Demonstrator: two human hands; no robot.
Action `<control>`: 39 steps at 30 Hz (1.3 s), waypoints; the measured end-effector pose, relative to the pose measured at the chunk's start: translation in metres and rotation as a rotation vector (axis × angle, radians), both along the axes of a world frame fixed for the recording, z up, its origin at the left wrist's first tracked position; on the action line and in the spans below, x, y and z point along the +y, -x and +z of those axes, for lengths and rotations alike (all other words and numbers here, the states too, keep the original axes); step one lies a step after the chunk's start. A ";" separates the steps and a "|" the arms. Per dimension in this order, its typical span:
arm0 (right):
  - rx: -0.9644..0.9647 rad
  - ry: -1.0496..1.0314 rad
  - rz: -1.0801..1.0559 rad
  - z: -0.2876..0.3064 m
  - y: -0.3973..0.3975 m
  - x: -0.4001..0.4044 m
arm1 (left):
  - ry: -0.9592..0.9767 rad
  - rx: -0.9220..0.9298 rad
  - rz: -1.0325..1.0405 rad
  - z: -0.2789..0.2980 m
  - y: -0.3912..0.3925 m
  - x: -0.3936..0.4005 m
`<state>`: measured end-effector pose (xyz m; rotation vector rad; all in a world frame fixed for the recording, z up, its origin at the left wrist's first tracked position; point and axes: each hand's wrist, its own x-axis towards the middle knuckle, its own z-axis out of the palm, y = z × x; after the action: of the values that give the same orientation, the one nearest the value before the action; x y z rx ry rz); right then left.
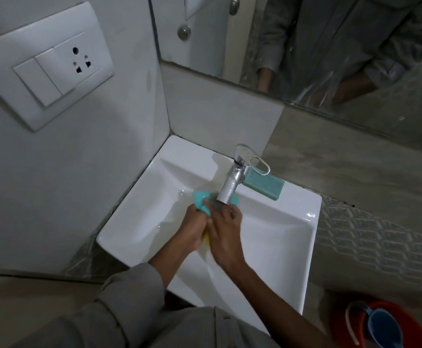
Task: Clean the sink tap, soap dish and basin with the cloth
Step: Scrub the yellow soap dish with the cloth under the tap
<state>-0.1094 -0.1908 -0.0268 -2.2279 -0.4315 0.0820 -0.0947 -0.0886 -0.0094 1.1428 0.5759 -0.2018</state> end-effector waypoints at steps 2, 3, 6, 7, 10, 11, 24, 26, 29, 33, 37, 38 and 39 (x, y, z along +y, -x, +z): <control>-0.018 -0.064 0.110 -0.003 -0.003 0.005 | -0.052 -0.010 0.016 0.001 -0.005 0.004; 0.074 -0.132 0.066 -0.002 -0.012 0.003 | -0.128 -0.027 -0.019 0.000 -0.003 0.003; 0.386 -0.276 -0.207 0.007 -0.039 0.001 | -0.306 -0.066 -0.141 -0.002 0.007 -0.002; 0.375 -0.250 -0.211 0.010 -0.033 0.004 | -0.338 -0.055 -0.143 -0.004 0.009 -0.001; 0.232 -0.268 -0.023 0.009 0.004 0.014 | -0.384 -0.046 -0.121 -0.008 0.006 0.007; 0.219 -0.293 -0.002 0.005 0.007 0.011 | -0.408 -0.049 -0.123 -0.007 0.007 0.005; 0.704 -0.571 -0.255 0.016 -0.035 0.012 | -0.261 -0.079 -0.015 -0.012 0.005 0.000; 0.883 -0.615 -0.323 0.017 -0.046 0.006 | -0.171 -0.037 0.013 -0.017 0.009 0.000; 0.855 -0.490 -0.330 0.012 -0.034 0.013 | 0.007 0.033 0.125 -0.017 0.009 0.002; 0.219 0.162 -0.162 0.004 0.007 0.019 | 0.297 0.091 0.246 -0.019 0.001 0.002; -0.031 0.361 0.197 -0.008 0.030 -0.012 | 0.502 0.267 0.218 -0.022 -0.003 0.001; -0.025 0.372 0.280 -0.009 0.024 -0.024 | 0.528 0.291 0.216 -0.022 -0.001 0.000; 0.001 0.373 0.327 -0.009 0.016 -0.032 | 0.544 0.303 0.203 -0.022 -0.001 -0.001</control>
<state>-0.1250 -0.2232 -0.0357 -2.4977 -0.8346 0.3624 -0.0938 -0.0895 -0.0316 0.5241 0.8385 -0.3355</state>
